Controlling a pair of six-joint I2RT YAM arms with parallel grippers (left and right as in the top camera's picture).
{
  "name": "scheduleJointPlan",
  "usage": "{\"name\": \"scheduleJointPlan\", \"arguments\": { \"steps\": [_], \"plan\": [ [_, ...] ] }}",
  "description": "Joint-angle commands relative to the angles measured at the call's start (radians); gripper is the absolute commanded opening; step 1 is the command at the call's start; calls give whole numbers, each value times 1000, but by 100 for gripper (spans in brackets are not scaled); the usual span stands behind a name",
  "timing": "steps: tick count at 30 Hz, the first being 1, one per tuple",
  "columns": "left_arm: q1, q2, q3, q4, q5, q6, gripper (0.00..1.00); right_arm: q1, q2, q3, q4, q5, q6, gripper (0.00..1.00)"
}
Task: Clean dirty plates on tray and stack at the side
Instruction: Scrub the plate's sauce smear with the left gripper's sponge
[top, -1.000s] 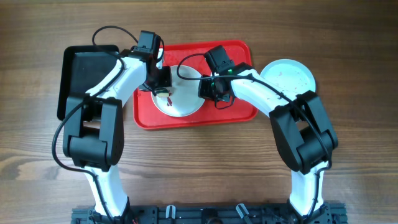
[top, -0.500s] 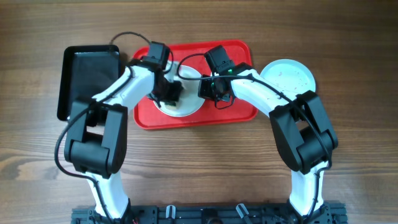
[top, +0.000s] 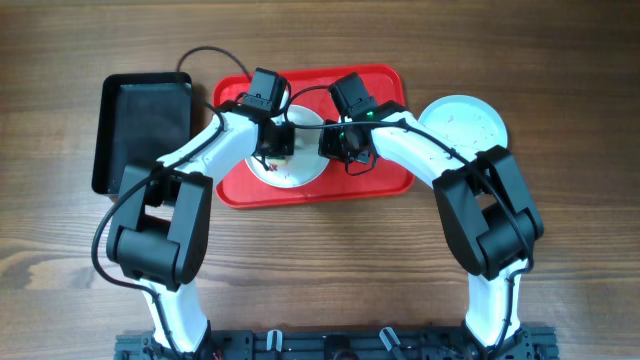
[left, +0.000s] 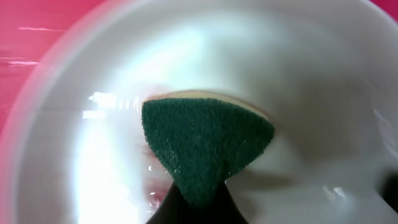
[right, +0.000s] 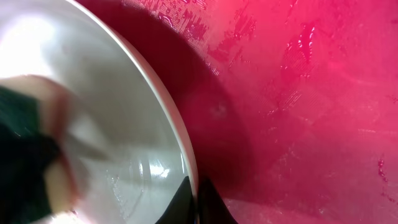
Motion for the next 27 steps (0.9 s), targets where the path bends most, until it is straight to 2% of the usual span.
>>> {"name": "scheduleJointPlan", "arguments": {
  "steps": [1,4,7,13,15,18,20,26,27],
  "plan": [
    [33,114,-133,15,-255,-195,4,1,29,-18,8,33,-8,4],
    [27,114,-172,26,-212,-166,4,1,29,-18,12,32,-8,4],
    [22,114,-193,-6,-69,-61,4,1,29,-18,18,32,-8,4],
    [21,114,-196,-86,346,294,4,1,29,-18,25,32,-7,4],
    [21,114,-196,-103,417,372,4,1,29,-18,26,32,-7,4],
    [21,114,-196,-88,388,371,4,1,29,-18,25,32,-7,4],
    [22,114,-196,-57,319,350,4,1,29,-18,25,32,-7,4],
    [22,115,-212,81,-6,132,4,1,29,-18,26,32,-7,4],
    [22,115,-222,99,-84,39,4,2,29,-18,26,32,-7,4]
  ]
}}
